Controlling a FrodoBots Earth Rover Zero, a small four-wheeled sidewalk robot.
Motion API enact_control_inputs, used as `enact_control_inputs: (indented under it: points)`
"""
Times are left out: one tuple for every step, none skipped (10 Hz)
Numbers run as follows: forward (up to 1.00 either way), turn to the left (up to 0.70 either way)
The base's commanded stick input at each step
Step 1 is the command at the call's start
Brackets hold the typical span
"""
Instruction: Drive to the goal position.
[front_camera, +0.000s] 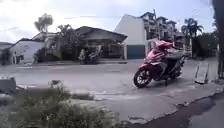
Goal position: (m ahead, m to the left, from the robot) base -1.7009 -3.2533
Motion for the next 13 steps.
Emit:
enact_control_inputs:
  points:
    - [0.0,-0.7]
    - [0.0,-0.7]
    - [0.0,-0.7]
    - [0.0,-0.7]
    - [0.0,-0.7]
    - [0.0,-0.7]
    - [0.0,-0.7]
    - [0.0,-0.7]
    - [0.0,-0.42]
    - [0.0,0.06]
    - [0.0,0.57]
    - [0.0,0.67]
    - [0.0,0.68]
